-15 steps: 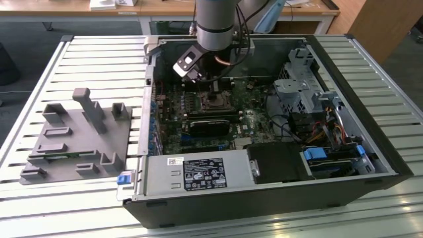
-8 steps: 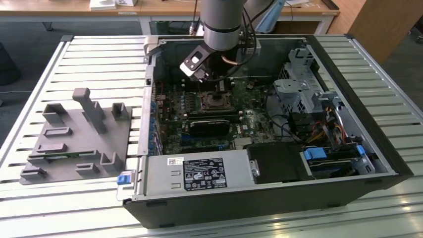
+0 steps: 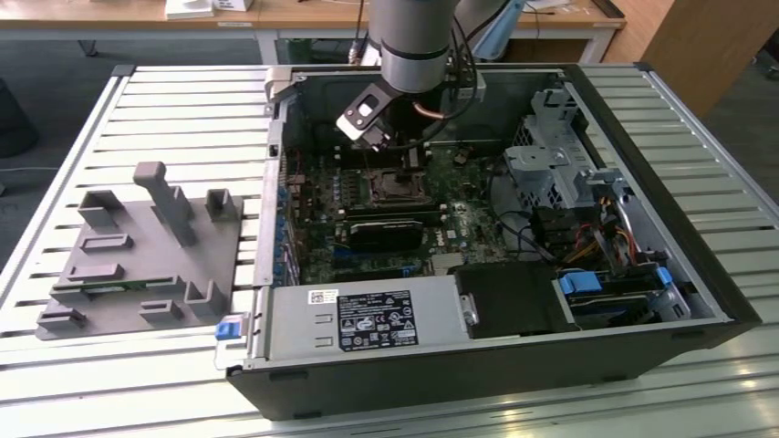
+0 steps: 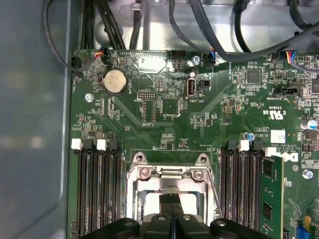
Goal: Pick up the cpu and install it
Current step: 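Install the first cpu locking lever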
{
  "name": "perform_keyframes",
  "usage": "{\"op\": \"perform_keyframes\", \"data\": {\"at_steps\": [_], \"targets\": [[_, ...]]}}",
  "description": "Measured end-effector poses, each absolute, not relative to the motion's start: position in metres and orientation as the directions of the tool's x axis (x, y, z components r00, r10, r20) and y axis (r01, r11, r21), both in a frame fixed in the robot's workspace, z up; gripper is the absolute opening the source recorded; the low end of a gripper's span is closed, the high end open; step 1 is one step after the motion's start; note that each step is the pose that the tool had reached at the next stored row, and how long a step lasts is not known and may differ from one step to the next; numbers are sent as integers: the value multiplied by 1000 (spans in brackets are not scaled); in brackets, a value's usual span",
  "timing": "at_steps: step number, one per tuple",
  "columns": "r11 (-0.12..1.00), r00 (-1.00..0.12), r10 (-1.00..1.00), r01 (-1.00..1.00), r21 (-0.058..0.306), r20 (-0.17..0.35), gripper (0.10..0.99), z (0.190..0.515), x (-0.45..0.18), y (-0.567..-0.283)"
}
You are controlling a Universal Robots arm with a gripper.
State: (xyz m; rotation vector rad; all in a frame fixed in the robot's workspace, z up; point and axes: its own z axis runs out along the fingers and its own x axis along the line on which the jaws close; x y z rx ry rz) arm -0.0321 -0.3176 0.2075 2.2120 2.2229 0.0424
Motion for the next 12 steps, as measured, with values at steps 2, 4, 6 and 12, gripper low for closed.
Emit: {"op": "perform_keyframes", "data": {"at_steps": [2,4,6,12], "targets": [[5,-5,1000,1000,23,15,106,208,-32,-318],[5,-5,1000,1000,23,15,106,208,-32,-318],[5,-5,1000,1000,23,15,106,209,-32,-318],[5,-5,1000,1000,23,15,106,213,-32,-318]]}}
